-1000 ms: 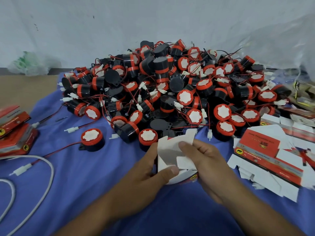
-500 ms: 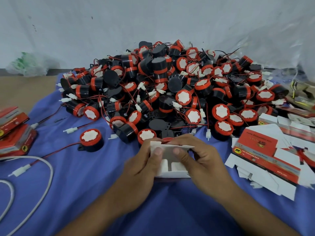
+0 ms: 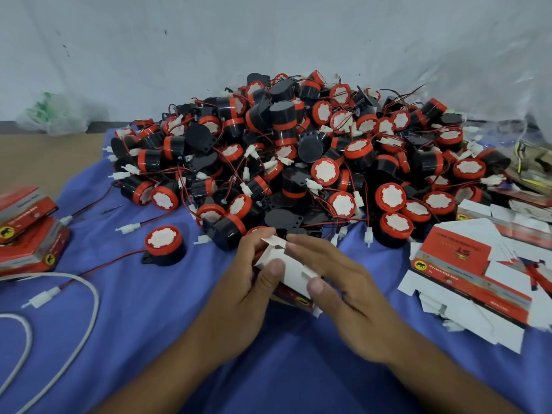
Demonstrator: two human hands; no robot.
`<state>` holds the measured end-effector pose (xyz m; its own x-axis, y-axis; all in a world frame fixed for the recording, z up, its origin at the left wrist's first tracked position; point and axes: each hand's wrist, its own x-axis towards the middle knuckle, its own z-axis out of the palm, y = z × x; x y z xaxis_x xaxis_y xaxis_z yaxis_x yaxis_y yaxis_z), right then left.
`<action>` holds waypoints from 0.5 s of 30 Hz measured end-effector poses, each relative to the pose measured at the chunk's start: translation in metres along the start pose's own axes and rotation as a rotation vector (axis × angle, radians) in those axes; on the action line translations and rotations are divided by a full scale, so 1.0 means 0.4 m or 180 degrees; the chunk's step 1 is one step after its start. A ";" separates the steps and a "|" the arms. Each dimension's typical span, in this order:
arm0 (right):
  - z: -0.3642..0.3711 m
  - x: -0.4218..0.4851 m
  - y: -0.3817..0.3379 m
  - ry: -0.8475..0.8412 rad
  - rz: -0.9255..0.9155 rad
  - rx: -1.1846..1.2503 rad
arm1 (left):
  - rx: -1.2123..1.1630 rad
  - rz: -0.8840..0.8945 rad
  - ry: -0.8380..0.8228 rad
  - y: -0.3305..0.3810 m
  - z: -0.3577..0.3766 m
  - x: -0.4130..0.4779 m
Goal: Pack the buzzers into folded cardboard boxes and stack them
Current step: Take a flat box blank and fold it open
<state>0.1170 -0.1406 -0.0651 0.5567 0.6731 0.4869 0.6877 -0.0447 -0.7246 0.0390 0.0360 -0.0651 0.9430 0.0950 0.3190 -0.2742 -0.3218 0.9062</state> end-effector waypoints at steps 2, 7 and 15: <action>0.000 -0.002 -0.003 -0.0038 -0.0014 -0.0166 | -0.0223 -0.0146 -0.0011 -0.004 0.001 -0.001; -0.001 -0.001 -0.015 0.0204 0.0090 -0.0409 | -0.0296 -0.0294 -0.0036 0.006 -0.005 -0.001; 0.033 -0.014 -0.031 0.0853 0.0613 -0.0376 | 0.0645 0.0096 0.0038 0.016 -0.007 -0.001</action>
<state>0.0993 -0.1342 -0.0653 0.7733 0.4269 0.4687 0.5985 -0.2476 -0.7619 0.0363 0.0364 -0.0588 0.9323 0.0932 0.3494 -0.2574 -0.5076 0.8222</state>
